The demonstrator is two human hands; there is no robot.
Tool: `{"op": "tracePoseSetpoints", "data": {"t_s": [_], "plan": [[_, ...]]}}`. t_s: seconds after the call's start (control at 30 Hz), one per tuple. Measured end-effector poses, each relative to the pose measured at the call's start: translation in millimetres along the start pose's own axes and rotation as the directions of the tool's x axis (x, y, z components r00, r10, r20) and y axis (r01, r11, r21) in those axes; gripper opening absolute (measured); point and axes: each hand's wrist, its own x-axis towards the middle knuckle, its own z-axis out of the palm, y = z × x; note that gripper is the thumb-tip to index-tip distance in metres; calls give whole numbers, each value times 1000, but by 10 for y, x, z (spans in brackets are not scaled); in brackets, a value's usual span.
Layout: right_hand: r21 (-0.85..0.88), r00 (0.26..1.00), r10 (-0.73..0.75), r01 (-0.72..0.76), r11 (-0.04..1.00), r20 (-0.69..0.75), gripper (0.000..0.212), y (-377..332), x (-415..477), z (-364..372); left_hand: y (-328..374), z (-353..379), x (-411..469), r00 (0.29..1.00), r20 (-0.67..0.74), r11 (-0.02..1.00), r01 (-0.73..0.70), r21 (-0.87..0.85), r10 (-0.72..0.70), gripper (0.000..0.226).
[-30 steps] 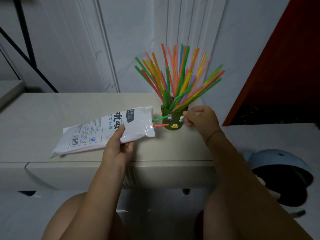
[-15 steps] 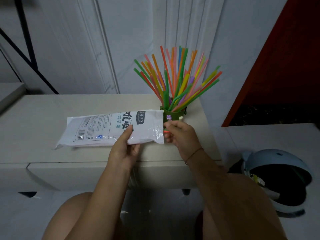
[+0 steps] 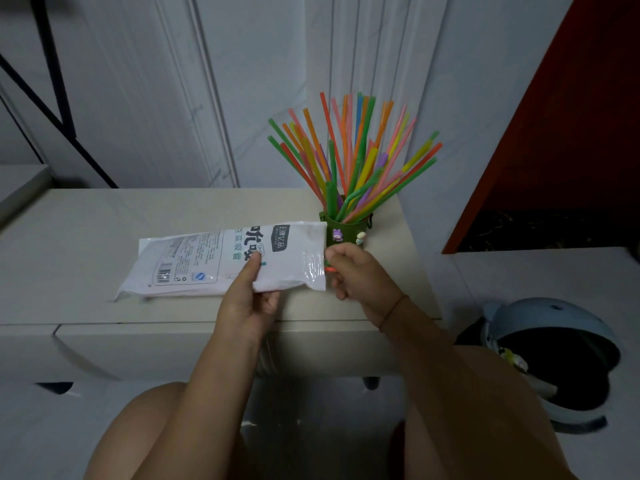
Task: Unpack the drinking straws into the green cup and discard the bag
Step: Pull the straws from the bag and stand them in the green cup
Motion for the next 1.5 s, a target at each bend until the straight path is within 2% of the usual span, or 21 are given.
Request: {"op": "tracePoseSetpoints", "data": {"t_s": [0.07, 0.3, 0.5, 0.63, 0.73, 0.87, 1.1, 1.27, 1.33, 1.4, 1.5], "plan": [[52, 1000, -3, 2, 999, 21, 11, 23, -20, 16, -13, 18, -7, 1000, -9, 1000, 0, 17, 0, 8], [114, 995, 24, -12, 993, -101, 13, -107, -21, -385, 175, -127, 91, 998, -59, 999, -39, -9, 38, 14], [269, 997, 32, -11, 963, -73, 6, -172, 17, -460, 89, -114, 101, 997, -78, 999, -2, -39, -1, 13], [169, 983, 133, -111, 979, -127, 21, -96, 32, -349, 27, -91, 86, 996, -84, 997, -5, -78, -1, 14], [175, 978, 192, -175, 969, -85, 26, -81, -12, -262, 1, -66, 73, 997, -83, 998, -2, -68, -4, 14], [233, 998, 62, -57, 971, -15, 11, -53, -42, -159, -10, -21, 58, 996, -88, 998, 15, -62, -20, 14], [344, 988, 37, 17, 939, -149, 12, -192, 17, -512, 136, -103, 76, 994, -106, 997, -27, -69, 20, 16], [609, 994, 73, -7, 793, -83, 16, -165, 35, -420, 24, -66, 50, 996, -84, 997, 7, -79, -14, 17], [586, 998, 55, -23, 810, -37, 10, -89, 8, -237, -41, -29, 37, 997, -74, 997, 25, -76, -31, 17], [530, 1000, 22, -11, 848, -14, 13, -18, -27, -88, -83, 4, 26, 997, -74, 998, 28, -61, -32, 14], [449, 997, -16, 49, 892, -76, 11, -26, -25, -81, -56, 4, 18, 996, -85, 998, 24, -56, -29, 16]]}}
